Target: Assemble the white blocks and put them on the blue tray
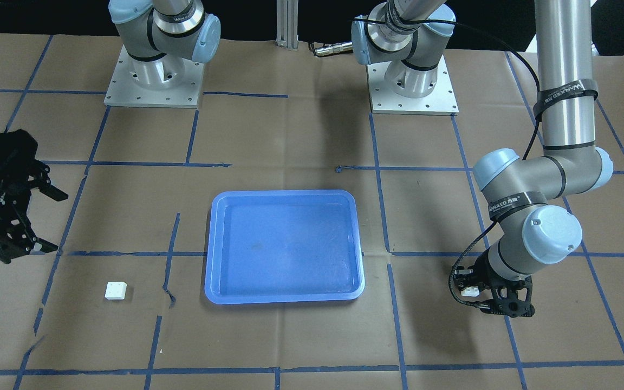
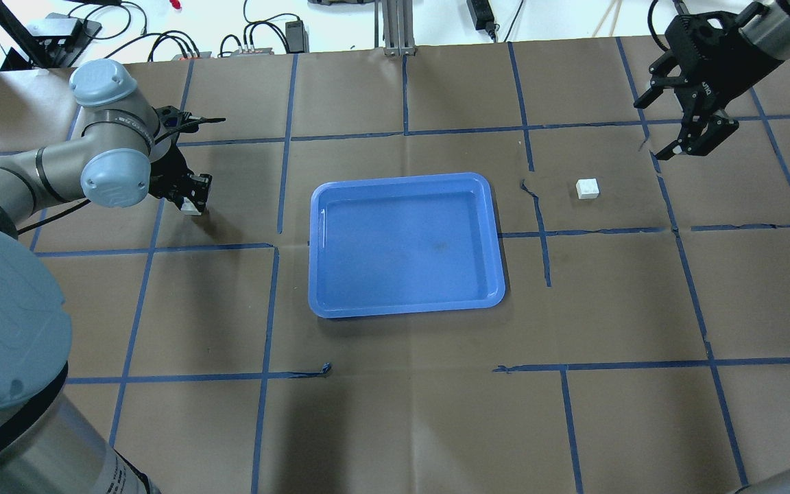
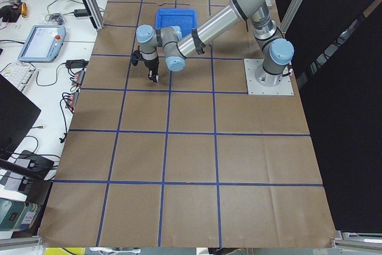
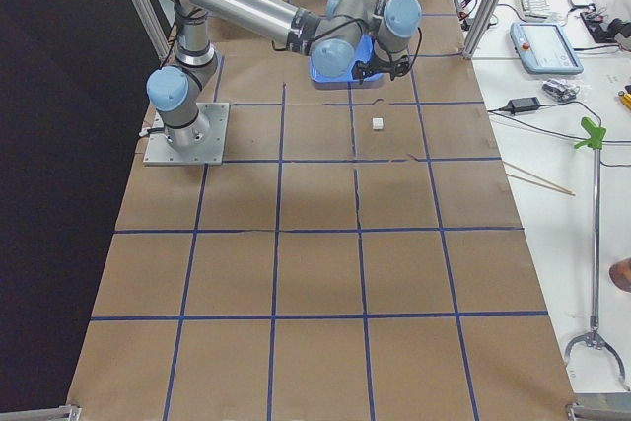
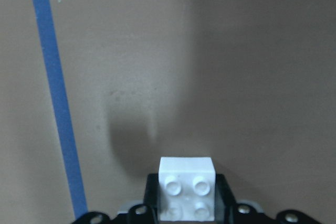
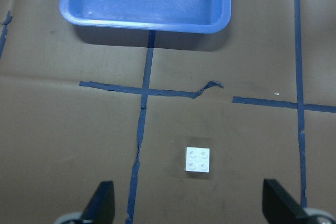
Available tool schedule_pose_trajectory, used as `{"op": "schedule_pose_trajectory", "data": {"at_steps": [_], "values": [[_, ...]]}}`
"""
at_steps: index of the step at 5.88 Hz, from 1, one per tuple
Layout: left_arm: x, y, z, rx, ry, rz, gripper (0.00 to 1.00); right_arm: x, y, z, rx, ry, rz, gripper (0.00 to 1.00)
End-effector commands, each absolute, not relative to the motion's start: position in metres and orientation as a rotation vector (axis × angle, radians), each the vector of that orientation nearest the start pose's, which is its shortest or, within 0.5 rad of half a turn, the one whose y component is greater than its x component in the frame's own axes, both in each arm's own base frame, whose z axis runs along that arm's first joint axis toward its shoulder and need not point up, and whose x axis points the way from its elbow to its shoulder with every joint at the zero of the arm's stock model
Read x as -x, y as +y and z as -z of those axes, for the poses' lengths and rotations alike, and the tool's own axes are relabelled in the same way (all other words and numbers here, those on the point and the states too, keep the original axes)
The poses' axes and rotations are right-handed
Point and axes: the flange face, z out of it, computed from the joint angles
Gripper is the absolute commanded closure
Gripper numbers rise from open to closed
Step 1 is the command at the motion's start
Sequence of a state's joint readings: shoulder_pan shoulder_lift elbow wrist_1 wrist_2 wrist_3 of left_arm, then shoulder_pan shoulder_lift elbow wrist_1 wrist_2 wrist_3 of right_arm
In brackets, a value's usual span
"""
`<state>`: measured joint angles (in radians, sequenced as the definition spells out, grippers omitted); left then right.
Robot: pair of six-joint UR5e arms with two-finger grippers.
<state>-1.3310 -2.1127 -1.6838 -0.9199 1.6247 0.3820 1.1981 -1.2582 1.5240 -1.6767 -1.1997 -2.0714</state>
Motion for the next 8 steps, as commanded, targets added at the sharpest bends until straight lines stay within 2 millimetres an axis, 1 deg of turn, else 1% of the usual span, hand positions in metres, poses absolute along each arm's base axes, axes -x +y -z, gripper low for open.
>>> {"op": "schedule_pose_trajectory", "data": {"at_steps": [1, 2, 3, 4, 5, 6, 7, 8], "values": [[0.008, -0.641, -0.221, -0.453, 3.044, 0.045, 1.0, 0.085, -0.635, -0.3, 1.987, 1.902, 0.513, 0.0], [0.086, -0.63, -0.244, -0.809, 2.959, 0.093, 1.0, 0.087, -0.639, -0.266, 1.947, 1.888, 0.496, 0.0], [0.16, -0.617, -0.248, -1.101, 2.86, 0.11, 1.0, 0.084, -0.642, -0.239, 1.935, 1.882, 0.552, 0.0], [0.227, -0.599, -0.251, -1.557, 2.629, 0.121, 1.0, 0.081, -0.638, -0.21, 1.924, 1.879, 0.559, 0.0], [0.257, -0.584, -0.247, -1.797, 2.487, 0.117, 1.0, 0.078, -0.631, -0.194, 1.911, 1.876, 0.553, 0.0], [0.294, -0.565, -0.24, -2.026, 2.387, 0.132, 1.0, 0.077, -0.628, -0.186, 1.907, 1.87, 0.552, 0.0], [0.324, -0.548, -0.232, -2.118, 2.322, 0.111, 1.0, 0.077, -0.628, -0.181, 1.926, 1.877, 0.565, 0.0], [0.341, -0.539, -0.215, -2.155, 2.308, 0.067, 1.0, 0.077, -0.629, -0.17, 1.932, 1.878, 0.572, 0.0]]}}
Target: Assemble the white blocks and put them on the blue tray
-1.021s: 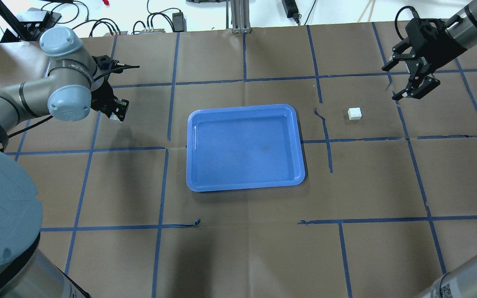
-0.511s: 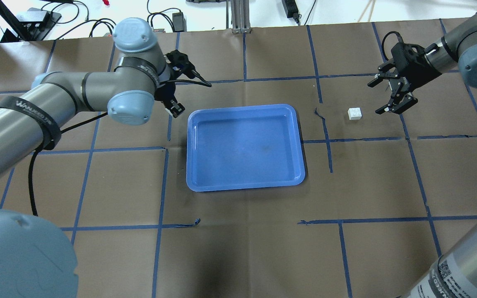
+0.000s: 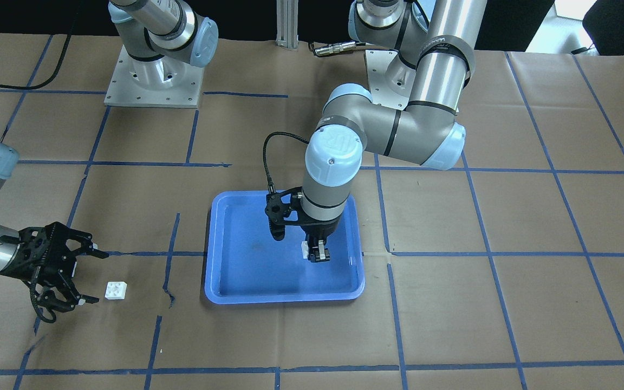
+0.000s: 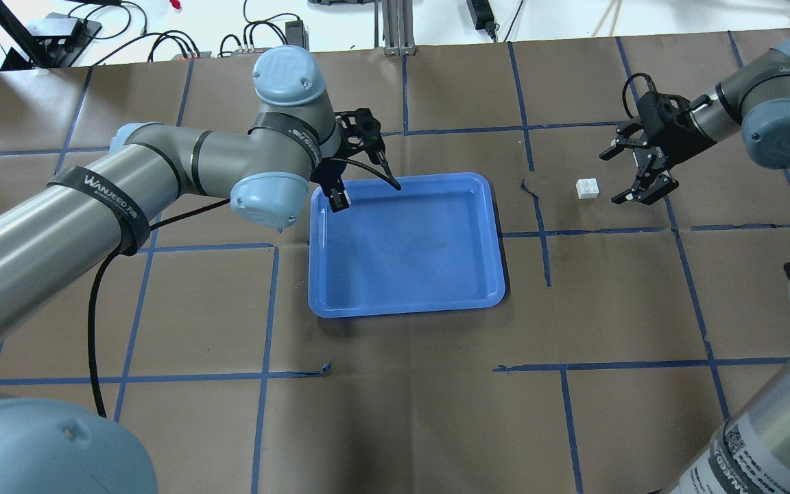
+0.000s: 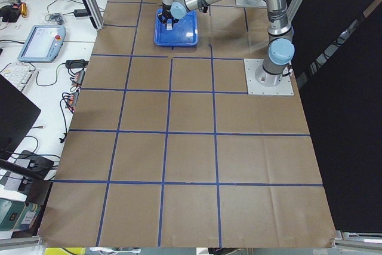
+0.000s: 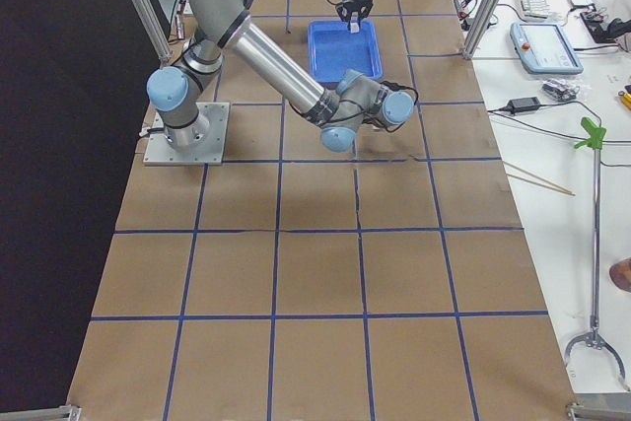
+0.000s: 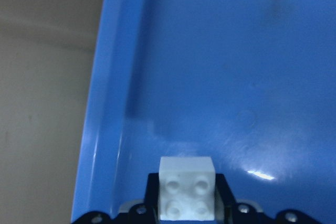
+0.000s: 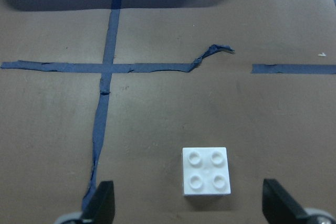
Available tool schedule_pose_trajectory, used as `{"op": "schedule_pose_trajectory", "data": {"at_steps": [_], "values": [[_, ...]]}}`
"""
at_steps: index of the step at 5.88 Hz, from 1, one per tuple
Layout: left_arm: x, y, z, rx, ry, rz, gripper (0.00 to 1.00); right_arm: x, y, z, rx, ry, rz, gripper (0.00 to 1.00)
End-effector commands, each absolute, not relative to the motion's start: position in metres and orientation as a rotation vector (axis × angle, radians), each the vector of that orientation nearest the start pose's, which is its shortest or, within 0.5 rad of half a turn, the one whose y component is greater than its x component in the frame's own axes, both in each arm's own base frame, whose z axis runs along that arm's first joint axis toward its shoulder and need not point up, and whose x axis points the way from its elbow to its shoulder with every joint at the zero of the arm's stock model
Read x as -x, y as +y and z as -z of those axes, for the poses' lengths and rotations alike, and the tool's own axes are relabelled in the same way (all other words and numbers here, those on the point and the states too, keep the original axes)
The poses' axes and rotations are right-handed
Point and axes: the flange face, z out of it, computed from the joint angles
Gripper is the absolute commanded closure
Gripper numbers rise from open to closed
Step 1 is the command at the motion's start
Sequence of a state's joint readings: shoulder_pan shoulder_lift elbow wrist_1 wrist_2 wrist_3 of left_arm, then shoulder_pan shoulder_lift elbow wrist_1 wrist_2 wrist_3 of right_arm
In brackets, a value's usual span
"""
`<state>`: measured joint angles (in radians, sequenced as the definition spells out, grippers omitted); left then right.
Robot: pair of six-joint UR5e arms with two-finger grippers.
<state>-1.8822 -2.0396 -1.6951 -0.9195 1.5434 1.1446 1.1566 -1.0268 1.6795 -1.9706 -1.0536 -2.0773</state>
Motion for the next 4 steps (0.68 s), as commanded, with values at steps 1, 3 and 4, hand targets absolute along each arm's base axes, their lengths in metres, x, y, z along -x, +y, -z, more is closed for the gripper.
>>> {"op": "schedule_pose_trajectory", "data": {"at_steps": [1, 3, 4], "values": [[0.354, -0.532, -0.196, -2.184, 2.295, 0.026, 1.0, 0.078, -0.631, -0.168, 1.939, 1.882, 0.578, 0.0], [0.355, -0.528, -0.183, -2.188, 2.302, -0.01, 1.0, 0.074, -0.632, -0.168, 1.927, 1.867, 0.615, 0.01], [0.353, -0.523, -0.177, -2.162, 2.328, -0.03, 1.0, 0.074, -0.632, -0.158, 1.911, 1.858, 0.609, 0.01]]}}
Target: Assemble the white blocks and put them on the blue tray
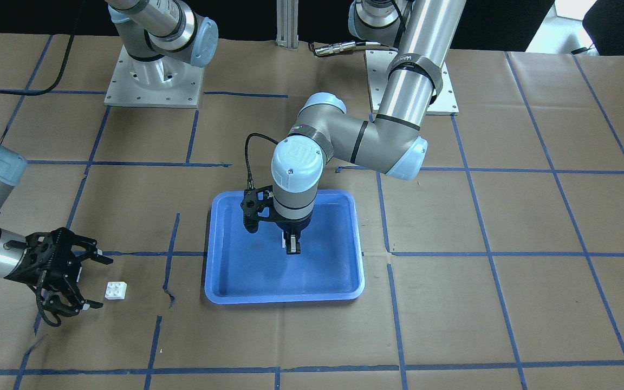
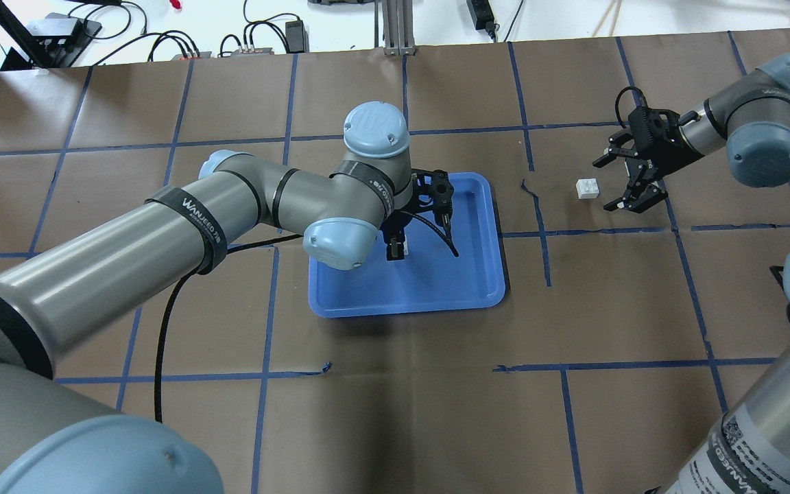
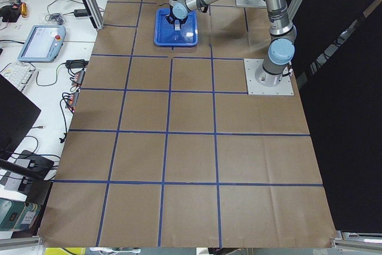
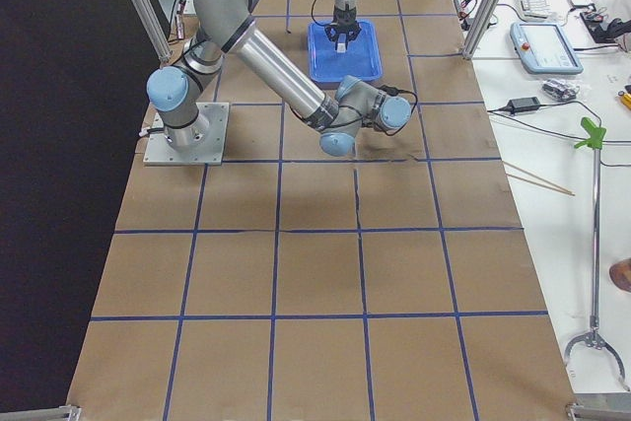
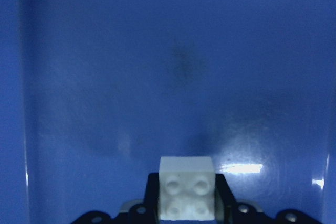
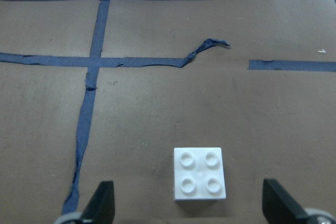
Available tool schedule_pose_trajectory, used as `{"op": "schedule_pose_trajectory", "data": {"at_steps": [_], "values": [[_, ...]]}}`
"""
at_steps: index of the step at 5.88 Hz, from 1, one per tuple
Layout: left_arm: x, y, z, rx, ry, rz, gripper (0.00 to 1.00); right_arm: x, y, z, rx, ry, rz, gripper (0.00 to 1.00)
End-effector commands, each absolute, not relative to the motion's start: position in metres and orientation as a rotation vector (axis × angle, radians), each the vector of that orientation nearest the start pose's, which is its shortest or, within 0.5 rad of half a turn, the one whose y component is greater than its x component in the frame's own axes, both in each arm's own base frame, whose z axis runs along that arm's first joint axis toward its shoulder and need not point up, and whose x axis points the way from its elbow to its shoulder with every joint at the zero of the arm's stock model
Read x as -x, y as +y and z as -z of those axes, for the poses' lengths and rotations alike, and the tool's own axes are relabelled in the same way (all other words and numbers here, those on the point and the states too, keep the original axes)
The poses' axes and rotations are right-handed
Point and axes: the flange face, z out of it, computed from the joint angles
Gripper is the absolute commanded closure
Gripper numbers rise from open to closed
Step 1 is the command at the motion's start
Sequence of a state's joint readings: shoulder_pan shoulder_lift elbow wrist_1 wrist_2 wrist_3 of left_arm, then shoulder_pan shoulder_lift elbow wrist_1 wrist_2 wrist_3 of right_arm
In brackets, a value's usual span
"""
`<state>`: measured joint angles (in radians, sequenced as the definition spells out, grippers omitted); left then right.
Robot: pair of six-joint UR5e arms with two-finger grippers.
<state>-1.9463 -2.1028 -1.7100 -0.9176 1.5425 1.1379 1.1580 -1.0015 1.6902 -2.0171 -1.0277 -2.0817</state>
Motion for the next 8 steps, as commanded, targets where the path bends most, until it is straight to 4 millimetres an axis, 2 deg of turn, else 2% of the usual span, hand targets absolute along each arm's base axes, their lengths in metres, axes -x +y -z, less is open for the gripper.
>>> {"op": "schedule_pose_trajectory", "data": {"at_steps": [1, 2, 3, 4, 5, 6, 7, 8], "values": [[0.352, -0.521, -0.186, -2.144, 2.34, -0.004, 1.0, 0.073, -0.632, -0.149, 1.902, 1.851, 0.601, 0.01], [0.352, -0.521, -0.185, -2.142, 2.342, -0.009, 1.0, 0.074, -0.632, -0.149, 1.899, 1.854, 0.601, 0.05], [0.352, -0.521, -0.183, -2.143, 2.34, -0.015, 0.83, 0.073, -0.633, -0.149, 1.905, 1.85, 0.602, 0.24], [0.353, -0.523, -0.182, -2.142, 2.338, 0.009, 0.23, 0.075, -0.634, -0.151, 1.929, 1.848, 0.616, 0.47], [0.353, -0.523, -0.186, -2.141, 2.334, 0.016, 0.06, 0.075, -0.636, -0.153, 1.951, 1.849, 0.627, 0.61], [0.354, -0.527, -0.207, -2.132, 2.319, 0.059, 0.05, 0.075, -0.637, -0.155, 1.953, 1.852, 0.63, 0.68], [0.35, -0.519, -0.252, -2.113, 2.338, 0.066, 0.05, 0.073, -0.64, -0.165, 1.963, 1.859, 0.639, 0.69], [0.341, -0.505, -0.31, -2.041, 2.413, 0.031, 0.05, 0.076, -0.649, -0.193, 1.996, 1.873, 0.663, 0.7]]}}
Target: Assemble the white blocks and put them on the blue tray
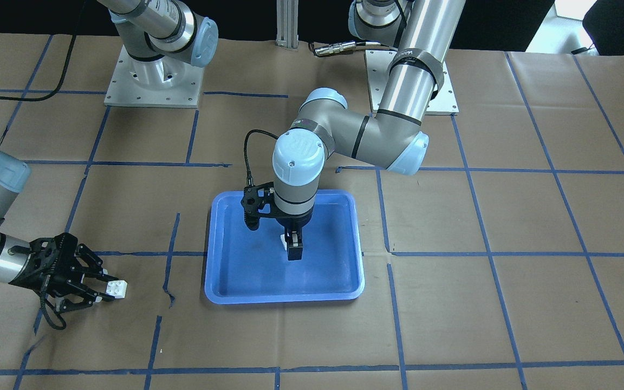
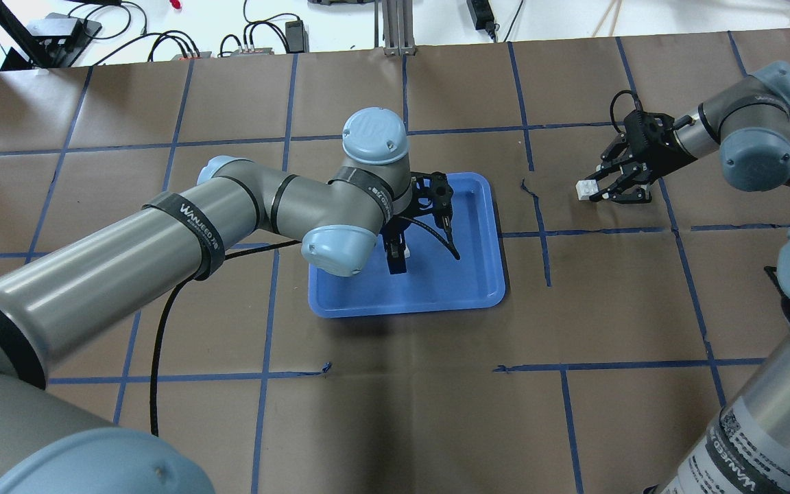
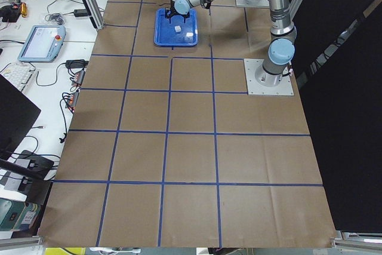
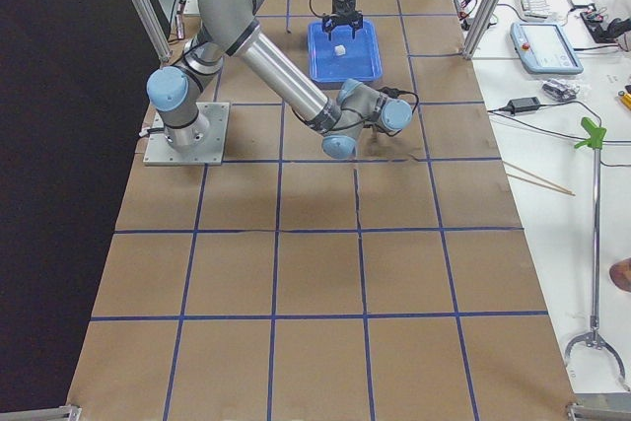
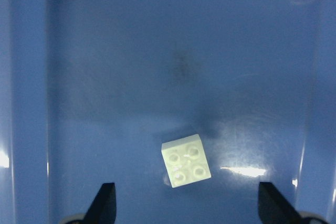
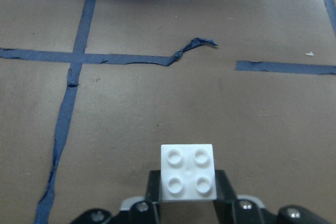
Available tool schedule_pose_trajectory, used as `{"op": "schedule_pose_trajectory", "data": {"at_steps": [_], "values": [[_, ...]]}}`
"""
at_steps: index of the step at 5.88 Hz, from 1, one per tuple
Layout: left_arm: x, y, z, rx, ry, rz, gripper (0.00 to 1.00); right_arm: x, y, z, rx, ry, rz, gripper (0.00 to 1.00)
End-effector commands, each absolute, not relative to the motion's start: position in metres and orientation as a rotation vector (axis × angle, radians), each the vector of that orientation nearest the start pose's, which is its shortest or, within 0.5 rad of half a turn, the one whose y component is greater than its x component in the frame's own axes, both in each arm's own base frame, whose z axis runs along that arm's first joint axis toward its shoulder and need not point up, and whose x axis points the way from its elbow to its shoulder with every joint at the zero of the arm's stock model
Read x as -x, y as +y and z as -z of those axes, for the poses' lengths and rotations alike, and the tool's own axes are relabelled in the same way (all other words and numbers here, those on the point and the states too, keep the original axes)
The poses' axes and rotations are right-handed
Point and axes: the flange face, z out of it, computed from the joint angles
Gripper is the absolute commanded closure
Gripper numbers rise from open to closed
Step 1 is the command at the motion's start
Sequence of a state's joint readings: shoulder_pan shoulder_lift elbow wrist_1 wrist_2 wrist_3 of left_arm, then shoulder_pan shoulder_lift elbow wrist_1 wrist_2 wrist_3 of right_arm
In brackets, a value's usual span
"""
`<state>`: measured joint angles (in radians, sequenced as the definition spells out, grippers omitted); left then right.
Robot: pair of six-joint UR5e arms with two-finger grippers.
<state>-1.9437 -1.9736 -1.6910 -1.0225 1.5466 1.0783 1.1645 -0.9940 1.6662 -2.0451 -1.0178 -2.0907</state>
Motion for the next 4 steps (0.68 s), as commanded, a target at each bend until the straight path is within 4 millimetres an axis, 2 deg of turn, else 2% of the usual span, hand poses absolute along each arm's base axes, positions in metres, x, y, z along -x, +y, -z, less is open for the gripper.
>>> {"op": "schedule_pose_trajectory", "data": {"at_steps": [1, 2, 3, 4], "values": [[0.327, -0.495, -0.371, -1.981, 2.475, -0.013, 0.05, 0.074, -0.649, -0.225, 1.993, 1.868, 0.657, 0.71], [0.313, -0.487, -0.409, -1.902, 2.532, -0.038, 0.04, 0.07, -0.639, -0.264, 1.978, 1.863, 0.646, 0.71], [0.298, -0.471, -0.437, -1.747, 2.633, -0.023, 0.04, 0.059, -0.625, -0.289, 1.969, 1.85, 0.633, 0.7], [0.278, -0.458, -0.454, -1.399, 2.798, -0.001, 0.04, 0.036, -0.614, -0.299, 1.985, 1.816, 0.618, 0.7]]}}
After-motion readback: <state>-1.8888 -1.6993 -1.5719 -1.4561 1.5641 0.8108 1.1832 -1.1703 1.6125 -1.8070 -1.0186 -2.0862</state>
